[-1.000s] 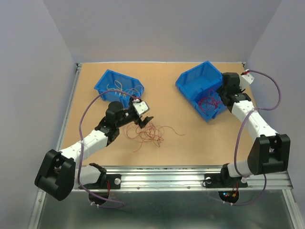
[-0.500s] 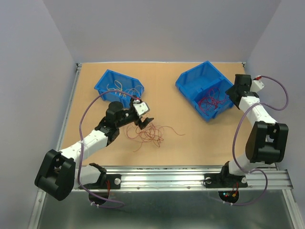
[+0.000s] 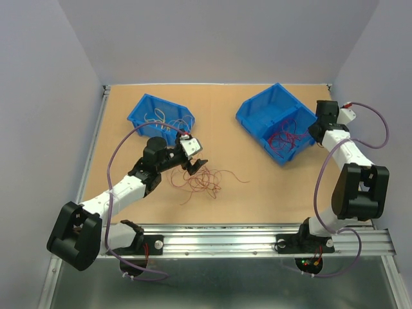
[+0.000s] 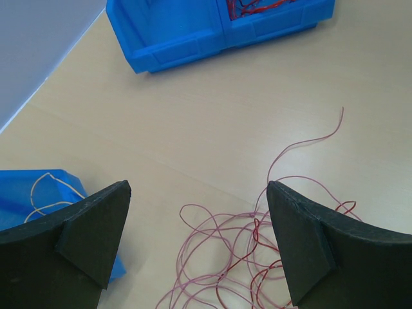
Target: Untangle the cables
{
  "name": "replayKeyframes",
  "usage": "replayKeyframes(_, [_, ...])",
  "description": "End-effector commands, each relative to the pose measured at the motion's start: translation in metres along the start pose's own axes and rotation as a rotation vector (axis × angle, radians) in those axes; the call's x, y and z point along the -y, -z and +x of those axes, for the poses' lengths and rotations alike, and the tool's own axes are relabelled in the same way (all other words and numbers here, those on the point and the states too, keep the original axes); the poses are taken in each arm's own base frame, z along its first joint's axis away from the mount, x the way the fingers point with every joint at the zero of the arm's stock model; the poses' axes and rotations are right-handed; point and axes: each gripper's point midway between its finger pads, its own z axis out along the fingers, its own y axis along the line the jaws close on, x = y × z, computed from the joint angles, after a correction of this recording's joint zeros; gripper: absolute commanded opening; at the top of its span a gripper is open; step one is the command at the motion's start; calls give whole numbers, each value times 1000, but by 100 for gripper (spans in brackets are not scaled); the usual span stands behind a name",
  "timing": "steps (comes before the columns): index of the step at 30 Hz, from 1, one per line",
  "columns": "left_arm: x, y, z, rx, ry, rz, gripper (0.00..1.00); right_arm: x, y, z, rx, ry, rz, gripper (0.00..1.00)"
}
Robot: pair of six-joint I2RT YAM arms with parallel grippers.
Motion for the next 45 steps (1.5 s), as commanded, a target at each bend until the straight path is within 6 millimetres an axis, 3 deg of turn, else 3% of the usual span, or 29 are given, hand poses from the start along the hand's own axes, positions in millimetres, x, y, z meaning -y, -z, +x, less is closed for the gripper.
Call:
replayKeyframes(1, [-11, 0, -36, 86, -58, -12, 99, -19, 30, -37, 133, -3, -55, 13])
replayKeyframes(12, [-10, -3, -33, 78, -56, -5, 99, -25, 38, -44, 181, 47, -46, 8])
replayKeyframes(16, [-10, -3, -32, 74, -57, -2, 99, -30, 37, -42, 170, 65, -58, 39])
replayKeyframes(23, [-9, -3, -31, 70, -58, 6, 99, -16, 48, -51, 221, 22, -27, 41])
replayKeyframes(27, [-9, -4, -31, 67, -54, 6, 99, -23, 50, -56, 225, 13, -44, 50])
replayKeyframes(35, [-10, -4, -29, 62, -55, 5, 99, -38, 38, -49, 182, 30, -70, 52])
replayKeyframes(38, [-9, -4, -28, 61, -54, 7, 99, -43, 35, -47, 170, 25, -84, 46])
replayKeyframes(42, [-9, -4, -30, 66, -60, 8, 99, -46, 31, -43, 155, 22, -93, 8])
replayKeyframes(45, [-9, -4, -30, 64, -61, 9, 99, -52, 37, -43, 167, 43, -125, 1])
